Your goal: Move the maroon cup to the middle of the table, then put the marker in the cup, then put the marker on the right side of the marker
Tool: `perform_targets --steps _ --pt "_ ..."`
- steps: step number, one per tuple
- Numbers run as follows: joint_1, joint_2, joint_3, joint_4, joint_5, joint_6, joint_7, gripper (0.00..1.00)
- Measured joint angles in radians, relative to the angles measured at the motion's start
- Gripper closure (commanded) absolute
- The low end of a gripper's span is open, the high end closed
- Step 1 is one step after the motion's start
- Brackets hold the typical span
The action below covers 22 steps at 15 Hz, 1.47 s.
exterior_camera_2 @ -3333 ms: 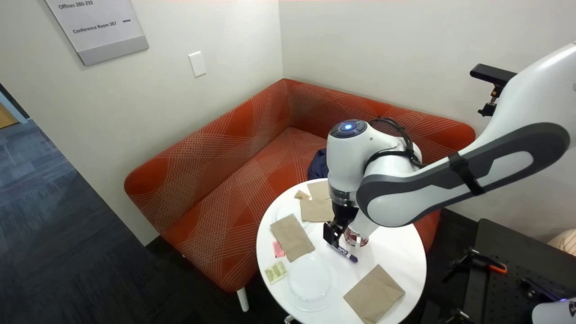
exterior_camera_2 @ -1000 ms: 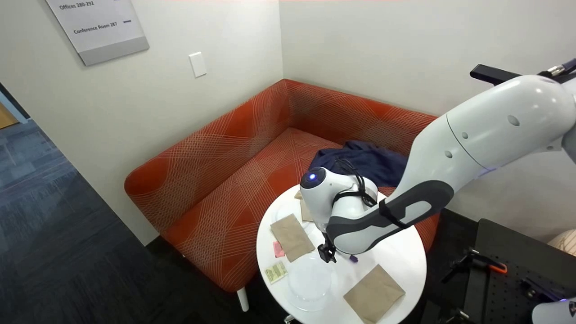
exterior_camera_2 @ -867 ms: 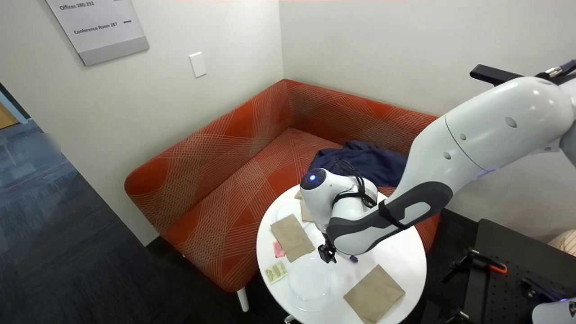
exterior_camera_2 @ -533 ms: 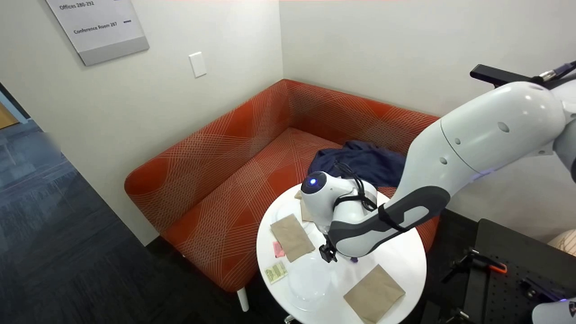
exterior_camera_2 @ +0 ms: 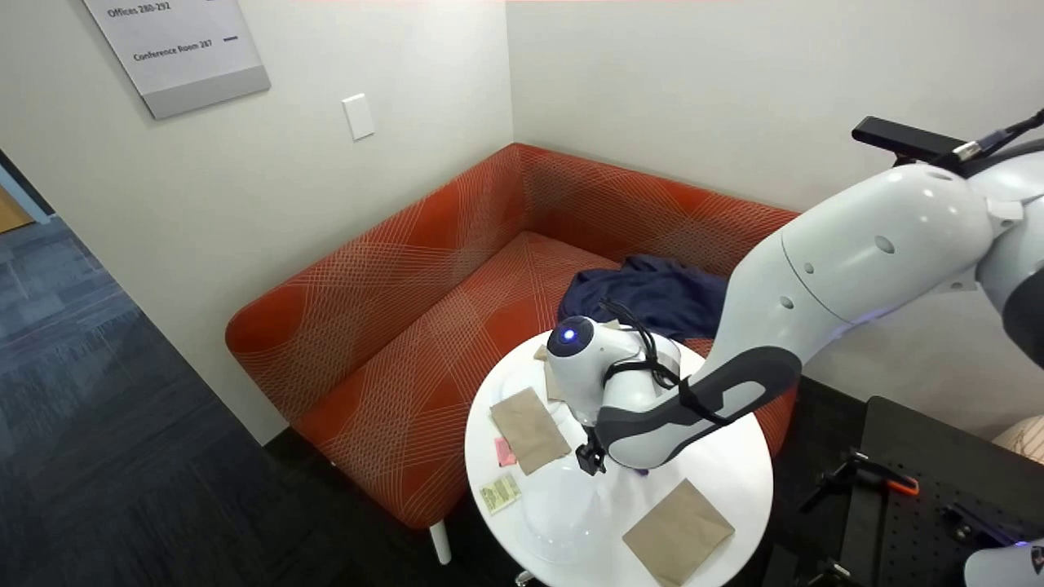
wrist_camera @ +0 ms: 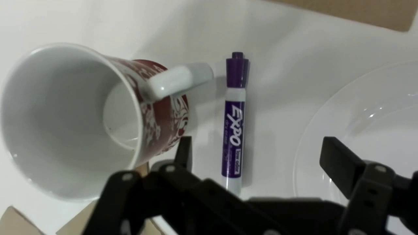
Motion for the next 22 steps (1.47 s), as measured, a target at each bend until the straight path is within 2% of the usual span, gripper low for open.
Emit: perform_targets --steps 13,14,15,22 --pt "0.000 0.117 -0.010 0.123 0.000 0.001 -0.026 0.00" --pt "0.000 0.127 -0.011 0.133 0.000 0.001 -0.026 0.25" --pt "0.000 0.136 -0.012 0.142 0.000 0.000 -0.027 0.26" --pt "0.000 0.155 -0.012 0.181 0.000 -0.001 -0.028 0.81"
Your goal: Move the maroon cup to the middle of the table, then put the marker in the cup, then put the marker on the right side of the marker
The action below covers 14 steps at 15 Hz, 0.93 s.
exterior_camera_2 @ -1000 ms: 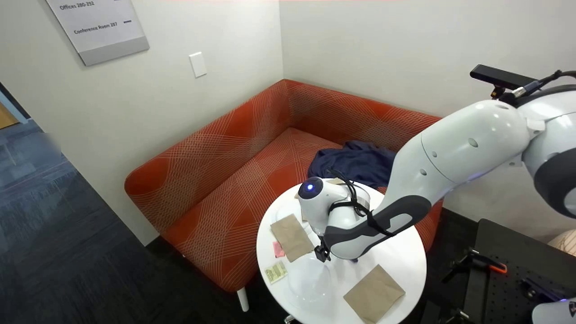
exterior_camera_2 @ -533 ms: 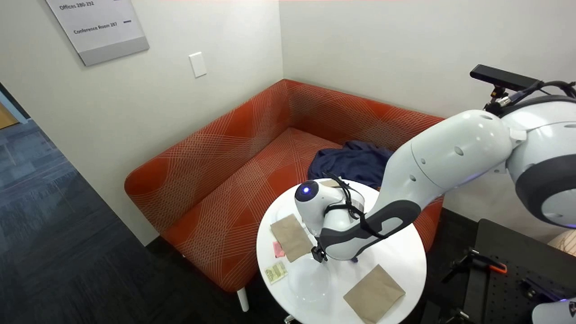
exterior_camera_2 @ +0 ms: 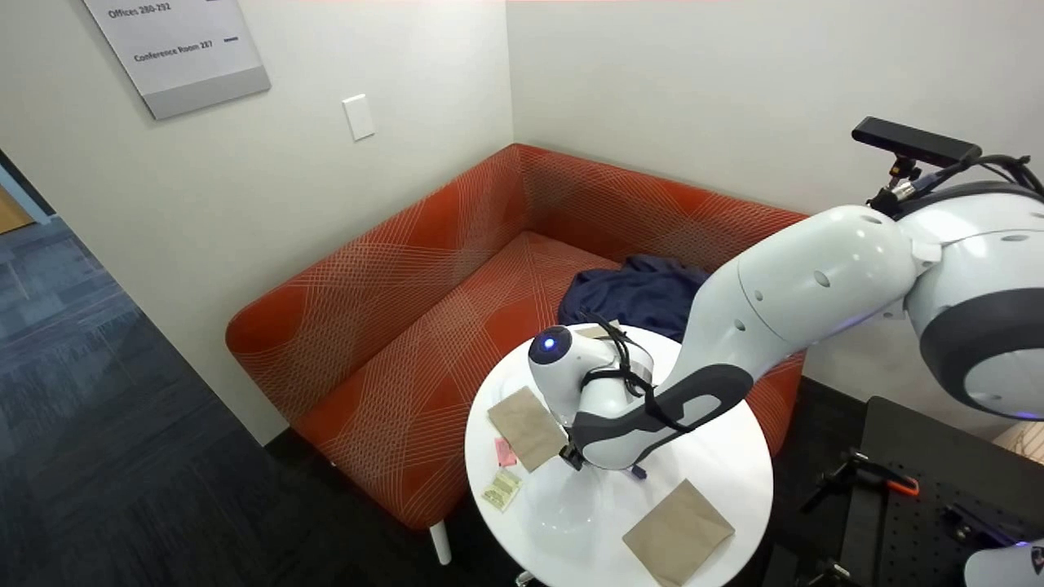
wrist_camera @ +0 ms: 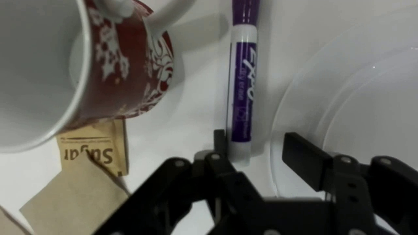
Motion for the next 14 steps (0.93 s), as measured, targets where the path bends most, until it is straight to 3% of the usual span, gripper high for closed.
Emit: perform_targets --steps 2,14 --pt "0.000 0.000 0.000 0.003 0.000 0.000 0.000 0.97" --pt "0.001 -0.066 -0.008 -0.031 0.003 -0.007 0.002 0.95"
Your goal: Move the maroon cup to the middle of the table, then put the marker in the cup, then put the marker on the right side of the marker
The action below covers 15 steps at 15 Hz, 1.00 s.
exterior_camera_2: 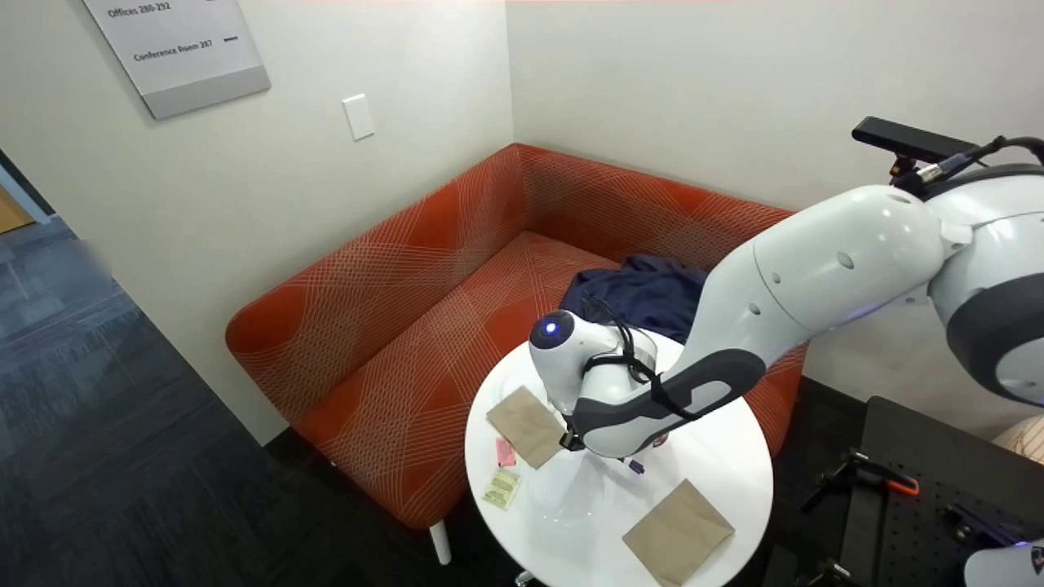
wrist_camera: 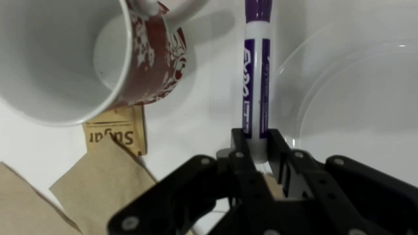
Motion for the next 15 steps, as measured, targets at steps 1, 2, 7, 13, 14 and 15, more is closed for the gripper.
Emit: perform_targets --steps 1,2,7,13,14,15 --pt "0.000 -0.023 0.000 -0.013 0.002 0.000 0.001 0.95" --pt "0.000 -0.048 0.000 -0.026 0.004 -0.001 0.004 0.95" --pt "0.001 -0.185 0.000 -0.102 0.006 -0.008 0.007 0.95" --pt "0.004 -0.359 0.007 -0.214 0.006 -0.011 0.029 0.95" --pt "0.004 -0.388 0.009 -0.232 0.006 -0.013 0.030 0.95" --pt "0.004 -0.416 0.011 -0.250 0.005 -0.016 0.032 0.95"
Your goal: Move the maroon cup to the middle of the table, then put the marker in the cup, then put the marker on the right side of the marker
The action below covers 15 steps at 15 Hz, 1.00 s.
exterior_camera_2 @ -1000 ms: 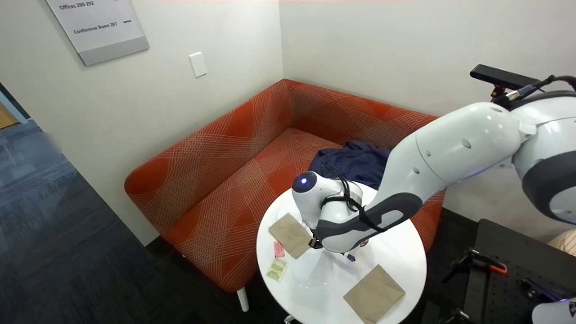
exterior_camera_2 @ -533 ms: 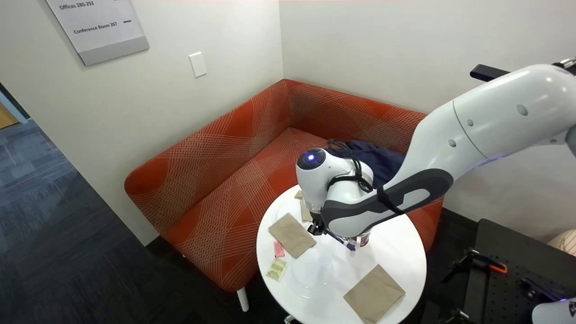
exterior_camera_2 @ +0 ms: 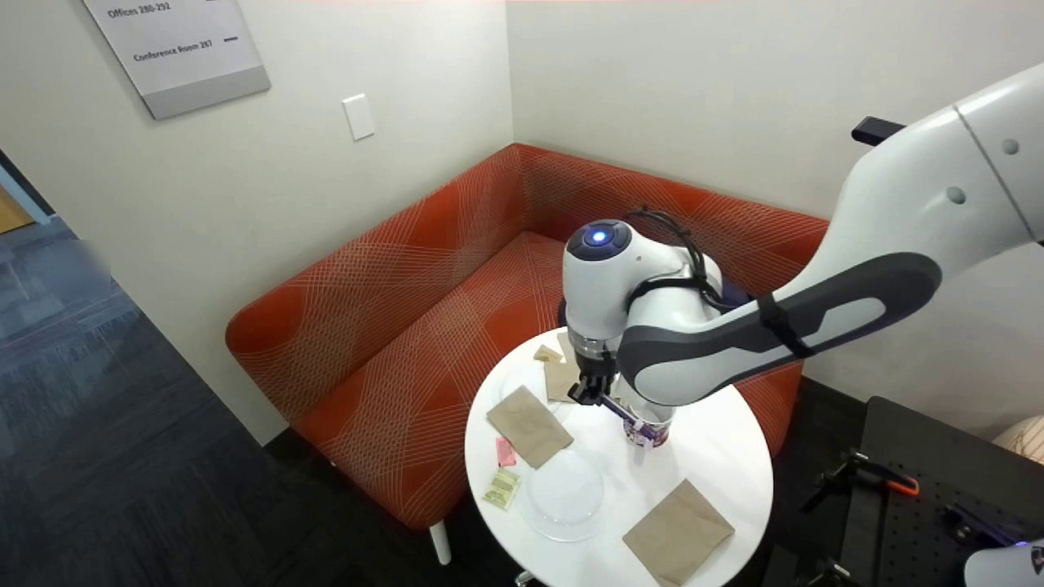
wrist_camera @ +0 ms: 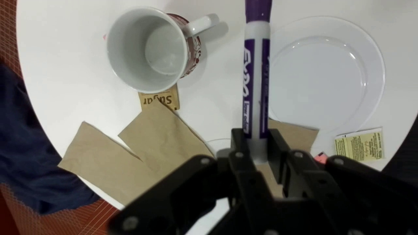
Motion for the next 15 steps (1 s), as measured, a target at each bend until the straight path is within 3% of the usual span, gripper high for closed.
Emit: perform_targets --steps 1,2,8,9,12,15 --pt "0.000 -0.027 0.002 -0.016 0.000 -0.005 0.004 0.95" --pt "0.000 -0.050 0.005 -0.029 0.000 -0.009 0.011 0.79" --pt "-0.001 -0.104 0.010 -0.065 0.000 -0.024 0.012 0.79" --pt "-0.001 -0.104 0.010 -0.066 0.000 -0.024 0.012 0.95" --pt "0.000 -0.102 0.011 -0.065 -0.013 -0.018 0.026 0.95" --pt "0.003 -0.098 0.011 -0.065 -0.062 0.029 0.123 0.95"
